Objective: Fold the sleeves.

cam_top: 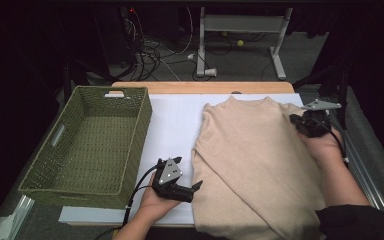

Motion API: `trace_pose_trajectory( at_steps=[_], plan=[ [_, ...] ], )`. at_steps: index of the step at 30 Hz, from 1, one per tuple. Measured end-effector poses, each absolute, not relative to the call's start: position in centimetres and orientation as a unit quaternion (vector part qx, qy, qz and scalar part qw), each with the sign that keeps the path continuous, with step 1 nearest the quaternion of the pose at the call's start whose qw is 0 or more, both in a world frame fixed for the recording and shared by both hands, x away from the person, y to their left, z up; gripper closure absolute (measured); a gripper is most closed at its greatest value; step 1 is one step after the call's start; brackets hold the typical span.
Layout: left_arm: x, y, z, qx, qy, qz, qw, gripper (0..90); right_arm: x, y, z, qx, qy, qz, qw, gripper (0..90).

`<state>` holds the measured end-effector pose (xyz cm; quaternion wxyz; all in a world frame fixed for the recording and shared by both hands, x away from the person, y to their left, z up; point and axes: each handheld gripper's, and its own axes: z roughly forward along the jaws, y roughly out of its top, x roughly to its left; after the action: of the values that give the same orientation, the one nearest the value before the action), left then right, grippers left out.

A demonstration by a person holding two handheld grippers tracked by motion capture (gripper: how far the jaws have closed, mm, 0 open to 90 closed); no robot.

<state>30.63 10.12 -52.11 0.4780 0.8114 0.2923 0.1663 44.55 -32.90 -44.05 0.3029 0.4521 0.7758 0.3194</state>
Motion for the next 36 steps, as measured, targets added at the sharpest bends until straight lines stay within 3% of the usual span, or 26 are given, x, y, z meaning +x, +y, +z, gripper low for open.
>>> trace_pose_trajectory(
  at_steps=[11,14,16,20,24,36],
  plan=[
    [30.7,10.1,-52.1,0.814,0.290,0.166,0.475,0.0,44.7,-27.2,-49.8,0.399,0.835,0.288,0.247,86.1],
    [30.6,10.0,-52.1,0.814,0.288,0.168,0.475,0.0,44.9,-28.2,-49.0,0.406,0.823,0.319,0.234,69.8],
    [30.5,10.0,-52.1,0.813,0.288,0.170,0.477,0.0,44.8,-29.2,-47.6,0.415,0.811,0.330,0.248,64.2],
    [30.5,10.1,-52.1,0.812,0.288,0.171,0.479,0.0,45.0,-32.9,-44.7,0.462,0.768,0.346,0.277,60.8],
    [30.5,10.1,-52.1,0.811,0.288,0.172,0.478,0.0,45.0,-36.4,-44.0,0.501,0.745,0.329,0.294,56.6],
    [30.5,9.9,-52.1,0.814,0.288,0.175,0.473,0.0,43.9,-41.5,-49.7,0.575,0.721,0.290,0.257,53.6]
  ],
)
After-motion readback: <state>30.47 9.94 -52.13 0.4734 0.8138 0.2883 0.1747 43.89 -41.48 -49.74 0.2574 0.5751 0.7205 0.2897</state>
